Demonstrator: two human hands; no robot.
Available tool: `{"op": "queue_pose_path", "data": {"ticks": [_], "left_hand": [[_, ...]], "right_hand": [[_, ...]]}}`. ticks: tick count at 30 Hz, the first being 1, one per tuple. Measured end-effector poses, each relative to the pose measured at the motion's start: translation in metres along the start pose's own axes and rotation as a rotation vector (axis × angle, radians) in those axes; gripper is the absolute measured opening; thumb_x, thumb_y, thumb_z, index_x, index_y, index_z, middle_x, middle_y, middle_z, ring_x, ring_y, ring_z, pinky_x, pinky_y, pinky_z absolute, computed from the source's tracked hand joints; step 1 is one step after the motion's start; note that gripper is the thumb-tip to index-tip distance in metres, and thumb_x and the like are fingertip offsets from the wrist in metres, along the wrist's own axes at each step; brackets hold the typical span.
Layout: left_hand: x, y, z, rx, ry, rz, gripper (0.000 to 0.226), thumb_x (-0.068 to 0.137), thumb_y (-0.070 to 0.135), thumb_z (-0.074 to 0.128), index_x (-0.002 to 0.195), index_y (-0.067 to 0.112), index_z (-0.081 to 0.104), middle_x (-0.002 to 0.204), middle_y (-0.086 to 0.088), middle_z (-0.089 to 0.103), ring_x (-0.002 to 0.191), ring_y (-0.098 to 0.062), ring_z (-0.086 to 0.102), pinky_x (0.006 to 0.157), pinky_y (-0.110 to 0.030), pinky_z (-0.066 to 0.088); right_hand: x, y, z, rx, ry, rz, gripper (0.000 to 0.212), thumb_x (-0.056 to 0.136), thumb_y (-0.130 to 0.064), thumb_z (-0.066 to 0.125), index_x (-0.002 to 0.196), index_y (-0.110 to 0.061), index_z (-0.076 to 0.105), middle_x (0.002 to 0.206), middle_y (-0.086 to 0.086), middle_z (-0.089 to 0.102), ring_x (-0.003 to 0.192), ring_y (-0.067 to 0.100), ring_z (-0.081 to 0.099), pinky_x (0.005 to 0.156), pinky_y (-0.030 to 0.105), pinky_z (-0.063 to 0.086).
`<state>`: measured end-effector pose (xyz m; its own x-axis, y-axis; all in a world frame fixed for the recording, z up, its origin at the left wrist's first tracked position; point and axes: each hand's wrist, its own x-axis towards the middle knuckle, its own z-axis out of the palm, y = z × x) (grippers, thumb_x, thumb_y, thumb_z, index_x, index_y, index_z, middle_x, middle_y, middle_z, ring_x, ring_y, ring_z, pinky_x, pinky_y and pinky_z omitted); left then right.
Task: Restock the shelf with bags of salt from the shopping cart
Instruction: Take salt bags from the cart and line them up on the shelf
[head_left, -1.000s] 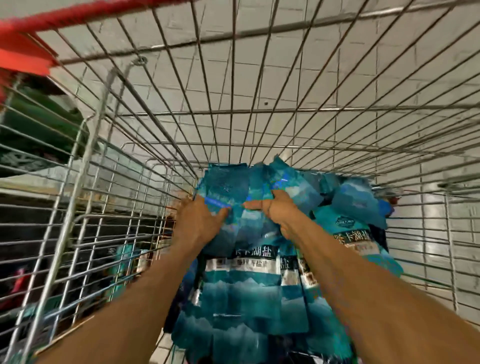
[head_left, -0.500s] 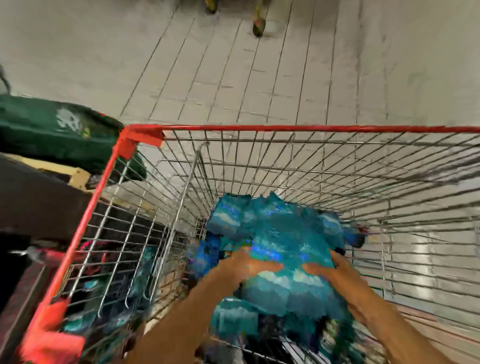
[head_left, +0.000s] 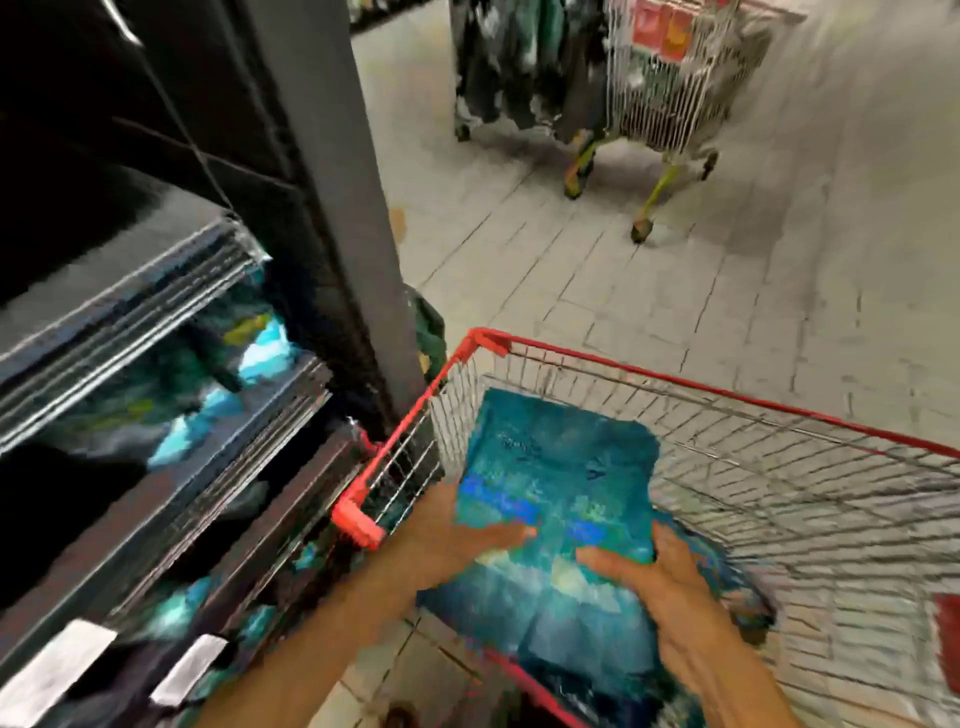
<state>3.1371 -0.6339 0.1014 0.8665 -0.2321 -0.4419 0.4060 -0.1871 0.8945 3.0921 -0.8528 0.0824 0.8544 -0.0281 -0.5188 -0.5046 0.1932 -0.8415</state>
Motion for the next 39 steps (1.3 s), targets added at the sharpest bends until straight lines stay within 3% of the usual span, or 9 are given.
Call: {"op": "queue_pose_path", "data": {"ticks": [4,10,12,16,22,29,33,36,39], "left_hand": [[-0.075,0.011,-0.044,-0.034,0.204,0.096,0.021,0.074,0.007,0.083,0.078,0.026,0.074,0.079,0.018,0.075,0.074,0.005,0.069,0.063,-0.006,0.048],[-0.16,-0.014,-0.103,-0.144,0.494,0.09,0.024,0.077,0.0,0.079,0.077,0.023,0.071,0.065,0.022,0.071,0.062,0.01,0.065,0.057,-0.006,0.046],[-0.187,-0.031,-0.116,-0.216,0.591,0.041,0.017,0.079,0.003,0.077,0.085,0.018,0.072,0.068,0.017,0.073,0.064,0.008,0.066,0.058,-0.009,0.048],[-0.239,-0.069,-0.128,-0.493,0.749,-0.081,0.037,0.073,0.007,0.083,0.108,0.008,0.072,0.103,-0.013,0.075,0.095,-0.029,0.071,0.086,-0.041,0.057],[-0.277,-0.113,-0.16,-0.673,0.976,-0.108,0.039,0.069,0.012,0.083,0.107,0.009,0.074,0.105,-0.016,0.074,0.103,-0.036,0.069,0.096,-0.054,0.051],[-0.288,-0.139,-0.265,-0.582,1.043,-0.045,0.052,0.053,0.02,0.087,0.102,0.006,0.074,0.102,-0.015,0.075,0.098,-0.031,0.07,0.095,-0.048,0.053],[-0.279,-0.151,-0.323,-0.605,1.061,-0.182,0.044,0.048,0.028,0.088,0.084,0.006,0.074,0.093,-0.011,0.076,0.084,-0.026,0.071,0.086,-0.04,0.056],[-0.264,-0.17,-0.353,-0.57,1.146,-0.176,0.007,0.087,0.007,0.067,0.081,0.008,0.064,0.103,-0.015,0.065,0.091,-0.025,0.059,0.084,-0.031,0.051],[-0.251,-0.192,-0.367,-0.514,1.143,-0.233,0.016,0.098,0.016,0.055,0.085,0.011,0.062,0.099,-0.009,0.064,0.072,-0.012,0.063,0.065,-0.012,0.051]], "right_hand": [[-0.019,-0.007,0.06,0.033,-0.19,0.0,0.069,0.047,-0.016,0.089,0.113,-0.012,0.068,0.107,0.017,0.074,0.097,0.039,0.071,0.092,0.059,0.052],[-0.035,-0.016,0.161,-0.072,-0.516,0.004,0.049,0.055,-0.009,0.085,0.102,-0.008,0.074,0.102,0.023,0.074,0.091,0.043,0.072,0.084,0.062,0.055],[-0.038,-0.01,0.192,-0.147,-0.622,0.018,0.054,0.055,-0.009,0.086,0.107,-0.004,0.071,0.101,0.022,0.074,0.09,0.041,0.072,0.082,0.057,0.058],[-0.039,0.013,0.251,-0.319,-0.834,0.038,0.053,0.056,-0.006,0.09,0.106,-0.007,0.073,0.102,0.019,0.075,0.094,0.039,0.072,0.087,0.054,0.057],[-0.039,0.051,0.337,-0.422,-1.027,0.056,0.049,0.052,-0.015,0.091,0.099,-0.011,0.076,0.099,0.014,0.076,0.086,0.025,0.074,0.068,0.031,0.058],[-0.031,0.065,0.441,-0.455,-1.067,-0.029,0.025,0.069,-0.001,0.084,0.086,-0.018,0.08,0.096,0.008,0.077,0.085,0.019,0.075,0.068,0.026,0.058],[-0.011,0.074,0.493,-0.437,-0.89,-0.104,0.023,0.066,-0.001,0.087,0.075,-0.018,0.074,0.087,-0.003,0.077,0.076,0.01,0.073,0.065,0.028,0.06],[0.007,0.084,0.513,-0.481,-0.805,-0.197,0.028,0.089,0.005,0.065,0.115,-0.002,0.062,0.125,0.017,0.062,0.103,0.019,0.059,0.1,0.039,0.048],[0.024,0.095,0.518,-0.431,-0.817,-0.236,0.044,0.092,0.013,0.054,0.134,0.012,0.044,0.142,0.026,0.047,0.108,0.018,0.045,0.093,0.023,0.04]]}}
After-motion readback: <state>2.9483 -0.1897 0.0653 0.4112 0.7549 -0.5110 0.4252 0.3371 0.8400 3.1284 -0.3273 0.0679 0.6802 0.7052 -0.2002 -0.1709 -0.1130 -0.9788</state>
